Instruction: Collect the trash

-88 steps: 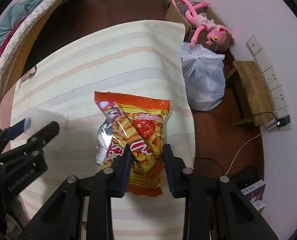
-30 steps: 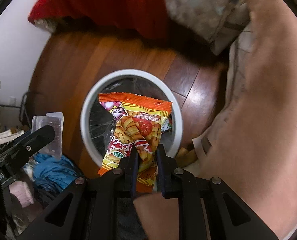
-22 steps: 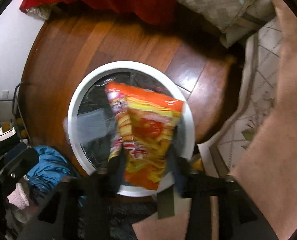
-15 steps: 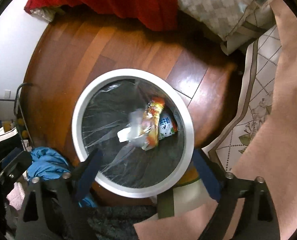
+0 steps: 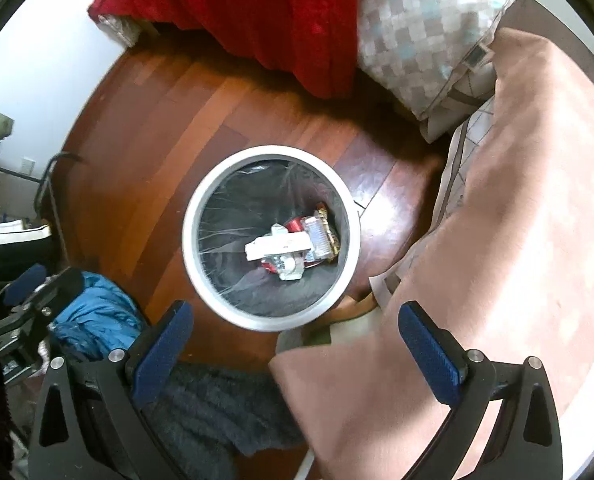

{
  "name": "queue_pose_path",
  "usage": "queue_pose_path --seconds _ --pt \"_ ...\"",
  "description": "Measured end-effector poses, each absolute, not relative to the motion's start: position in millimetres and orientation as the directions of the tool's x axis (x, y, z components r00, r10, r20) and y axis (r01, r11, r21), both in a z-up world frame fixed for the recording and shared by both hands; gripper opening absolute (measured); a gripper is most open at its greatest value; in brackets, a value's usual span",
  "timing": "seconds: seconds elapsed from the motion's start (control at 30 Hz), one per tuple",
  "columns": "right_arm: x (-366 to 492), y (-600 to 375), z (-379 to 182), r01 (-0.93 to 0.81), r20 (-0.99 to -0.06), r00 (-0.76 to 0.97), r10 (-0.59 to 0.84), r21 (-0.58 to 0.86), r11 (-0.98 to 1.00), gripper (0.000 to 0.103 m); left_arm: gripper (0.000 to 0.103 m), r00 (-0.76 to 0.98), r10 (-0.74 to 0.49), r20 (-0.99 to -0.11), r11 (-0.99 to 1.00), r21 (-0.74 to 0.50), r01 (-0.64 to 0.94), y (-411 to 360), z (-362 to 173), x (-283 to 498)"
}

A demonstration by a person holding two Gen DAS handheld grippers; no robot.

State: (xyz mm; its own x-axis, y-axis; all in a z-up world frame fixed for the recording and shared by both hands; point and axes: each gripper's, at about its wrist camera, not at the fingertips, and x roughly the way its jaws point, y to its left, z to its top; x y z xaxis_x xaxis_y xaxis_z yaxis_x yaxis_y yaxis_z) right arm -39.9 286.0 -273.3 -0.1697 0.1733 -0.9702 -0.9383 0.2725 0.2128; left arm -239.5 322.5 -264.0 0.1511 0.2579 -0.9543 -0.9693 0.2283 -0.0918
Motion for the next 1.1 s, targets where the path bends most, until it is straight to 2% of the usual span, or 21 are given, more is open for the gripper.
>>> queue_pose_path --seconds 0.63,0.83,1.1 --pt "-54 206 -95 -0.905 -0.855 -0.323 0.406 0.405 0.132 0.103 0.102 0.373 0.315 -0.873 0.358 -0.255 -0.898 256 -114 -249" --pt "-59 191 -57 -0.899 -0.829 -0.359 0.429 0.431 0.081 0.103 0.102 0.421 0.318 -0.85 0.372 -0.296 -0.88 241 -82 -258" --pt "-62 179 -37 -0.898 -0.818 -0.37 0.44 0.437 0.057 0.103 0.102 0.447 0.329 -0.832 0.382 -0.316 -0.869 228 -61 -266"
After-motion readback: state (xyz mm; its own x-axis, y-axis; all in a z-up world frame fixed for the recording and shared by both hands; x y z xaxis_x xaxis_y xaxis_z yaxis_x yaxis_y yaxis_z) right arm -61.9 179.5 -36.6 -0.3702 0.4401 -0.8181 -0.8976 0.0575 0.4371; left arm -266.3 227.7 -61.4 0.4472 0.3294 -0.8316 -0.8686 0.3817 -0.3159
